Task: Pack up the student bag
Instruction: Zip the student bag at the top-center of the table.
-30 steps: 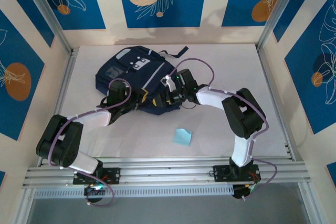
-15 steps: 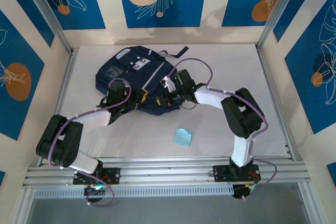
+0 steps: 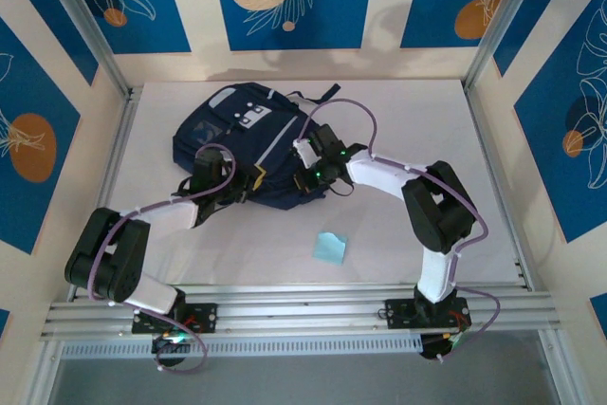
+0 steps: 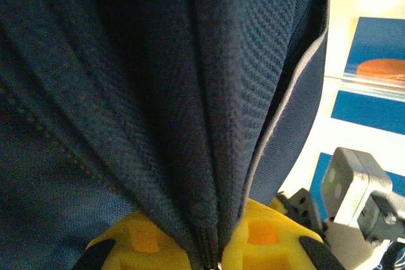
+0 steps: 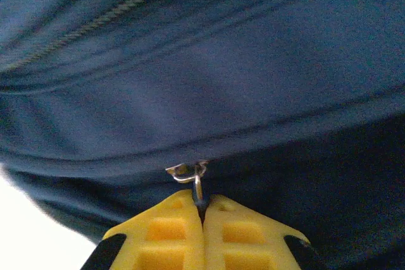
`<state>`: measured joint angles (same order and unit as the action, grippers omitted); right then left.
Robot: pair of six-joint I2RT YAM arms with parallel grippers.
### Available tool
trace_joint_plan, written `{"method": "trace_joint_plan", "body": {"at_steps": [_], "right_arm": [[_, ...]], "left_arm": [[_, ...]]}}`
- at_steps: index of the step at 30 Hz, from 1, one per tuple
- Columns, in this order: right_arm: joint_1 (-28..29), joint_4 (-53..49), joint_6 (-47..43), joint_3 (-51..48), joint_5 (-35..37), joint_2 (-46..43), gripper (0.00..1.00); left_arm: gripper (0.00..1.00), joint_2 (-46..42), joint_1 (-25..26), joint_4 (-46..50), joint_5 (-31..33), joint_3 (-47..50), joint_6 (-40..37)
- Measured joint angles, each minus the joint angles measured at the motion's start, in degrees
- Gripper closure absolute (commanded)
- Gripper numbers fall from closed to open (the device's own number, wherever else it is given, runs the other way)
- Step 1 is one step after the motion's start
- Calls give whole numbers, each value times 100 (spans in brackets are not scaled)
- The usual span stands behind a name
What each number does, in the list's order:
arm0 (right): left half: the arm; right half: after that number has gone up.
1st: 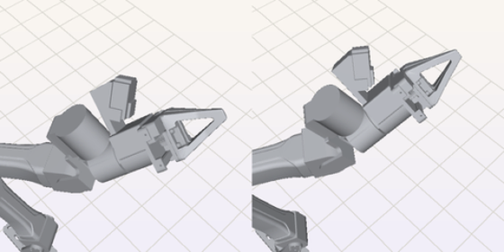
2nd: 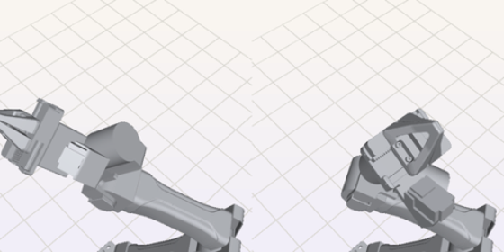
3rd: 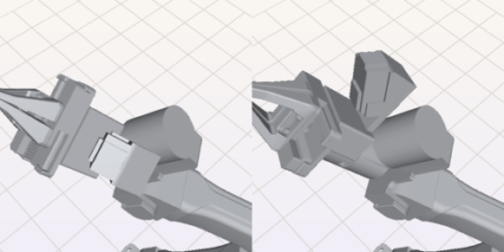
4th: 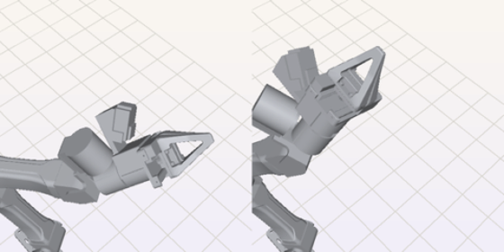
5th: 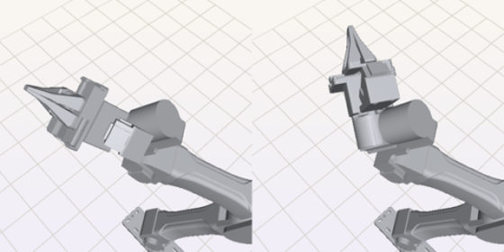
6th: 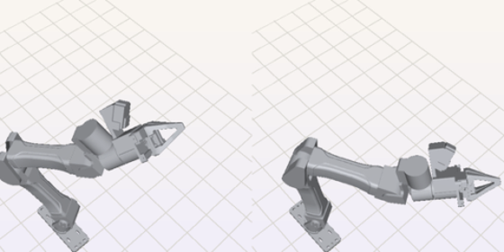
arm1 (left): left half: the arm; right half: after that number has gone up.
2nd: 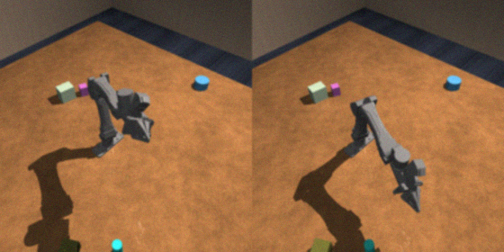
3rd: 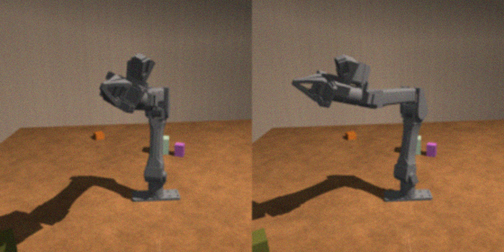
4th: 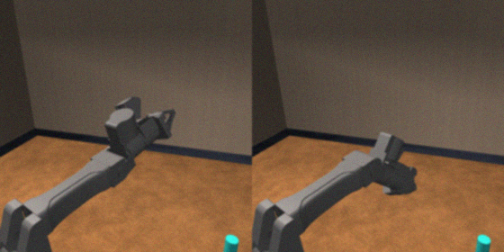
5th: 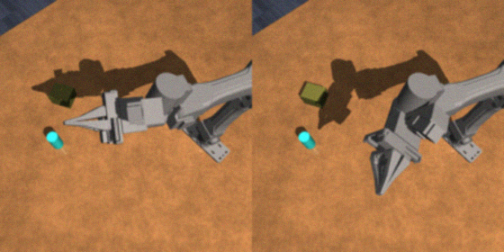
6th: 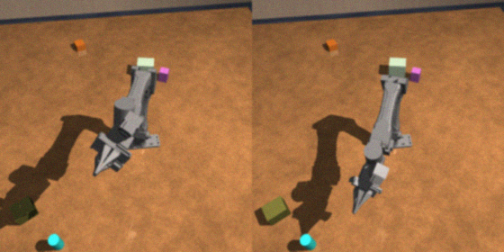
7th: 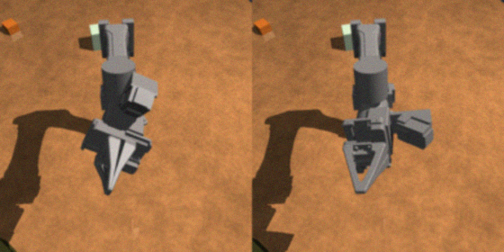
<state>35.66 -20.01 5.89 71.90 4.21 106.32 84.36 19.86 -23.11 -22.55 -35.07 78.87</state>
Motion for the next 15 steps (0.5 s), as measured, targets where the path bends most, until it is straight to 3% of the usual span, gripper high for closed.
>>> {"method": "trace_joint_plan", "body": {"at_steps": [8,15], "right_arm": [[-120,-831,-568,702,1495,280,100],[-293,-1049,-695,925,1241,476,100]], "left_arm": [[100,-24,-131,306,-404,-9,-442],[100,118,-804,940,-1016,-260,-1412]]}}
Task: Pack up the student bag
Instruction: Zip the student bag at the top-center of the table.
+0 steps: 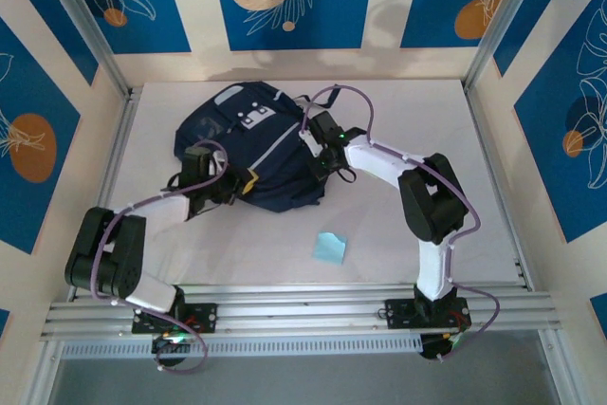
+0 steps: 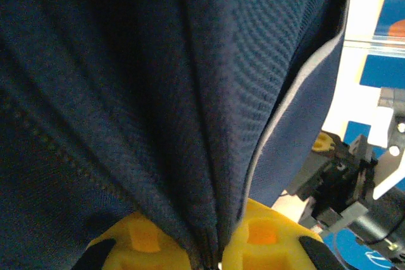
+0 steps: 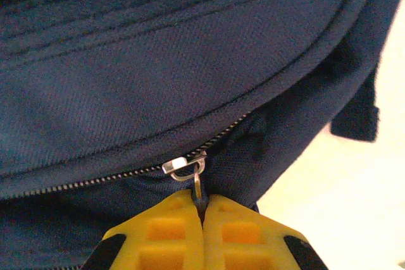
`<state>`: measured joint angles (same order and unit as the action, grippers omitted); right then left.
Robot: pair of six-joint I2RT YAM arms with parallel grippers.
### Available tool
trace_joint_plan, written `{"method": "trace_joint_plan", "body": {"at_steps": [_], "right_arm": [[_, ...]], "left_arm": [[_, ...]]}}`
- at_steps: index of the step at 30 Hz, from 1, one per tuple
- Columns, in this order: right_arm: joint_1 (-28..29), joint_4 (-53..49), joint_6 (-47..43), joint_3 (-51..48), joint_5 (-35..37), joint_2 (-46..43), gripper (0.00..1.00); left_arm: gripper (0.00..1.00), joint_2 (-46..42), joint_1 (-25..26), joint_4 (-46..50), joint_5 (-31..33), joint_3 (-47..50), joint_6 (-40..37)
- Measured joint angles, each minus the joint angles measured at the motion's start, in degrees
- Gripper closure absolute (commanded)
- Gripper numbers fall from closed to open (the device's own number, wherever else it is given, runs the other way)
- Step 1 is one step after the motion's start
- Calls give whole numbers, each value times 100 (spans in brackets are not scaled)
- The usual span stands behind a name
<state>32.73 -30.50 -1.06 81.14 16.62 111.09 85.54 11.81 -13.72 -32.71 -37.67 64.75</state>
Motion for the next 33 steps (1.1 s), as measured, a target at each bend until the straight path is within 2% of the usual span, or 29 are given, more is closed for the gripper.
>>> {"method": "trace_joint_plan", "body": {"at_steps": [7,13,14,17,20,22,27,33], "right_arm": [[103,293,315,-555,-887,-450,100],[472,450,828,-468,-1556,-446,100],[553,452,914,-372,-1646,-409,100],[767,435,1132,13,-1899,-168,100],[946,387,1292,372,-2120,149,100],[1032,341,1370,577,-2205,350,100],[1078,160,1550,850,-2225,616,100],[1095,22,1784,876,-2159,627,100]], "left_arm": [[100,424,-597,848,-179,-728,-931],[100,927,-1036,1412,59,-1661,-1397],[97,1038,-1108,1460,118,-1847,-1438],[62,1248,-1237,1478,315,-2249,-1526],[35,1180,-1298,1414,555,-2334,-1502],[30,997,-1307,1394,647,-2223,-1425],[28,13,-1161,1394,761,-1314,-1263],[27,-551,-555,1246,885,-179,-732]]}}
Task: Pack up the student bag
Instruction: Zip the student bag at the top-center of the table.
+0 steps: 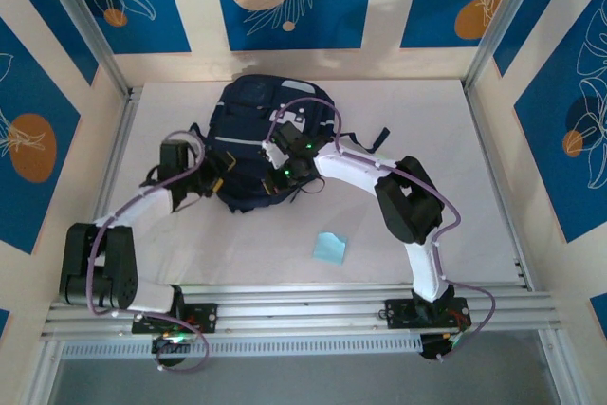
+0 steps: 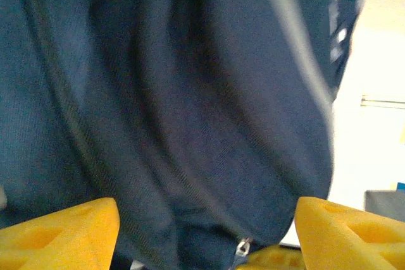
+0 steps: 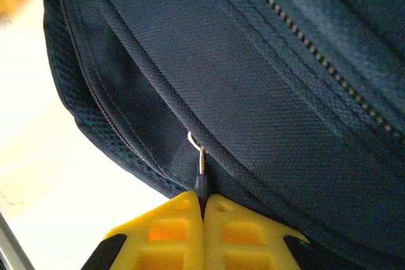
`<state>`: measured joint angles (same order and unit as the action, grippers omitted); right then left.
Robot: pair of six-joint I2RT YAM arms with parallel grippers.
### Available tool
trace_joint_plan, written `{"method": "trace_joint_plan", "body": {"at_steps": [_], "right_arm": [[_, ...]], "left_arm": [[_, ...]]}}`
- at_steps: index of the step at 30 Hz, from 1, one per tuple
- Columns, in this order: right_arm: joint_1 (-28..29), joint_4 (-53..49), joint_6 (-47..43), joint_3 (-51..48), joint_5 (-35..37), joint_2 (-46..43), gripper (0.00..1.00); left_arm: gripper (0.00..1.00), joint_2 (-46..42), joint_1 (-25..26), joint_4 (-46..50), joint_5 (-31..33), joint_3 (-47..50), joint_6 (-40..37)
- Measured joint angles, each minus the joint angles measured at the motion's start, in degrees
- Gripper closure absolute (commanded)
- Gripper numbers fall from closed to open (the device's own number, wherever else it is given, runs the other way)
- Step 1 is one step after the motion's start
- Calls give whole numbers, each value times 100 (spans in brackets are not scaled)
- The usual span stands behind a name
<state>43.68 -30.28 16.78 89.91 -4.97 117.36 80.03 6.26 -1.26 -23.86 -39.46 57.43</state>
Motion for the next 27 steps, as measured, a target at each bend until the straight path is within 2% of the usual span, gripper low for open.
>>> {"method": "trace_joint_plan", "body": {"at_steps": [4,12,13,14,17,21,27], "right_arm": [[44,-85,94,0,96,0,100],[111,-127,177,0,271,0,100],[118,-127,177,0,291,0,100],[127,-131,175,0,315,0,100],[155,-186,120,-2,479,0,100],[164,-177,-114,-83,811,-31,100],[13,61,-610,-529,1021,-295,100]], "left_arm": [[27,-72,321,-284,289,538,516],[28,-107,739,-592,986,662,1027],[31,-37,750,-651,1012,662,1054],[39,76,754,-732,1040,660,1082],[69,413,743,-841,1040,573,1025],[100,922,616,-651,828,240,752],[100,903,597,-227,787,50,393]]}}
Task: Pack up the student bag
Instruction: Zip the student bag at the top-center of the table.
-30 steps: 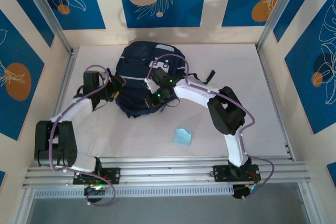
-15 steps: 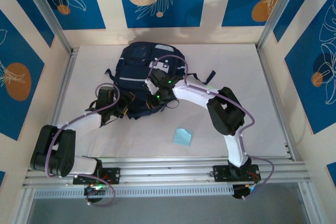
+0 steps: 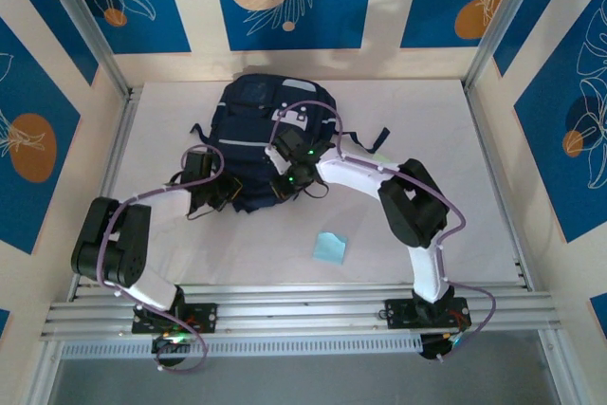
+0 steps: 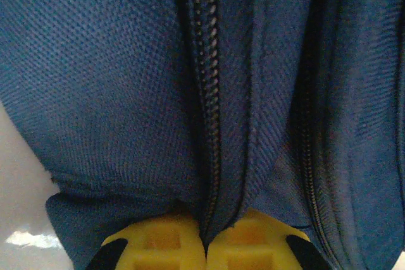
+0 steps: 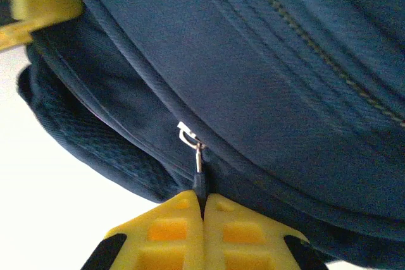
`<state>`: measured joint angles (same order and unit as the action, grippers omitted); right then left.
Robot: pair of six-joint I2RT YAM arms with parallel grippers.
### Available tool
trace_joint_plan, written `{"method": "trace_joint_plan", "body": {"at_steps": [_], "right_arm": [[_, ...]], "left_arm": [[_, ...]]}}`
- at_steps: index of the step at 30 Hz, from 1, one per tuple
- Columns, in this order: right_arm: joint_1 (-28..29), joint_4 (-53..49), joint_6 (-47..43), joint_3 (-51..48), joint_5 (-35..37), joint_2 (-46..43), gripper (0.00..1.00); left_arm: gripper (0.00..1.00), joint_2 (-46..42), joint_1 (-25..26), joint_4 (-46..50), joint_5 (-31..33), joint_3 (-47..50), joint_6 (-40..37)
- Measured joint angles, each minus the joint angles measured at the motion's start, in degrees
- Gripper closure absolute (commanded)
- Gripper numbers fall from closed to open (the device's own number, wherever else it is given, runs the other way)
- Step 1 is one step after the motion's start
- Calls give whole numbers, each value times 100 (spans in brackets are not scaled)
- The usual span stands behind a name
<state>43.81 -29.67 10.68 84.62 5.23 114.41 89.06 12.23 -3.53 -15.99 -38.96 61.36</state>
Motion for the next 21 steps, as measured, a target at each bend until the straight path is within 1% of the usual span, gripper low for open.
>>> {"method": "trace_joint_plan", "body": {"at_steps": [7,12,16,21], "right_arm": [[-348,-7,-1137,-262,337,-111,100],[-769,-249,-1757,-219,647,-107,100],[-1338,-358,-2122,179,979,17,100],[-1762,-415,-2509,1261,1119,634,100]], "left_arm": [[100,-210,28,313,-28,0,-199],[100,-210,31,317,-68,2,-199],[100,-212,31,339,-68,2,-249],[100,-227,31,358,-68,11,-323]]}}
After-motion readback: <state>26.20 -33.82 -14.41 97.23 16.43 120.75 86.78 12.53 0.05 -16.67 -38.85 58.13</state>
